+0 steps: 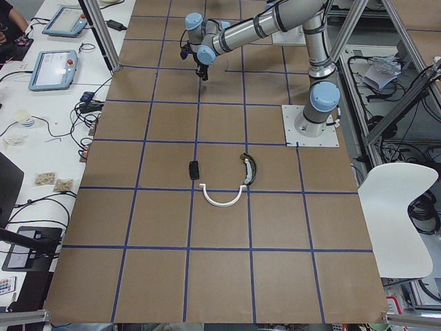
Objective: Place bearing gear from tray to pile
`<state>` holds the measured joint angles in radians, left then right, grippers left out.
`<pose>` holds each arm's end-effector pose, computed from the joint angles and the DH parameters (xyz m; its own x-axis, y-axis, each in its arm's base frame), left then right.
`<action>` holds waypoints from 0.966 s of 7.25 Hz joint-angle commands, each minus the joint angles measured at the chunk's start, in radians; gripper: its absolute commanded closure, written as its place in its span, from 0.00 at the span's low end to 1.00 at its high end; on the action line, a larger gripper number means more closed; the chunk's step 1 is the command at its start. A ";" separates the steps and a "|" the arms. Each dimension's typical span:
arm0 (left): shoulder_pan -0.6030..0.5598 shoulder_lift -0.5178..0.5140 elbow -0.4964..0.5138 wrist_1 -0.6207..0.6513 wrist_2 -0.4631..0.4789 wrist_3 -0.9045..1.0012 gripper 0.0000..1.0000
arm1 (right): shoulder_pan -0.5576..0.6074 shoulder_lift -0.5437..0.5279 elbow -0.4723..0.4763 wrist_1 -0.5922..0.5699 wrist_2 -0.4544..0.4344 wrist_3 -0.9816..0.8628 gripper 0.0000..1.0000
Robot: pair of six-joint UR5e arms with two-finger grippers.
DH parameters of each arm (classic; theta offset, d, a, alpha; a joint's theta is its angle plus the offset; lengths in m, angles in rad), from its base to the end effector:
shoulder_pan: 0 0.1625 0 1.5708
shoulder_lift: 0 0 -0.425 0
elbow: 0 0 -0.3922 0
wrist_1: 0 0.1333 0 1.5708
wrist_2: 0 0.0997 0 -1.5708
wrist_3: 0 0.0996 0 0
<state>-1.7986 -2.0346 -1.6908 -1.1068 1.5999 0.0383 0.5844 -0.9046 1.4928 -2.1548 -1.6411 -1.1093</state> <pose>-0.2635 -0.5594 0.2157 -0.9637 0.2660 -0.0243 0.2613 0.9577 0.1205 -0.5043 -0.4850 0.1792 -0.9920 -0.1236 0.0275 -0.1216 0.9905 0.0648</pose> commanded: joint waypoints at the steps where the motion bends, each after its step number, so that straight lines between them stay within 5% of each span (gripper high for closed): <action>1: 0.158 0.030 0.055 -0.080 0.060 0.011 1.00 | 0.005 -0.013 -0.006 -0.002 -0.006 0.003 0.93; 3: 0.414 0.039 0.034 -0.094 0.083 0.127 1.00 | 0.078 -0.101 0.007 0.022 -0.003 0.008 1.00; 4: 0.532 0.046 0.031 -0.091 0.080 0.147 1.00 | 0.171 -0.181 0.026 0.129 0.000 0.044 0.99; 7: 0.804 0.051 -0.004 -0.094 0.090 0.342 1.00 | 0.658 -0.252 0.035 0.182 0.000 0.704 0.99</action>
<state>-1.0958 -1.9863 -1.6752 -1.2017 1.6863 0.2992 1.0315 -1.1422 1.5241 -1.9928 -1.6410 -0.7036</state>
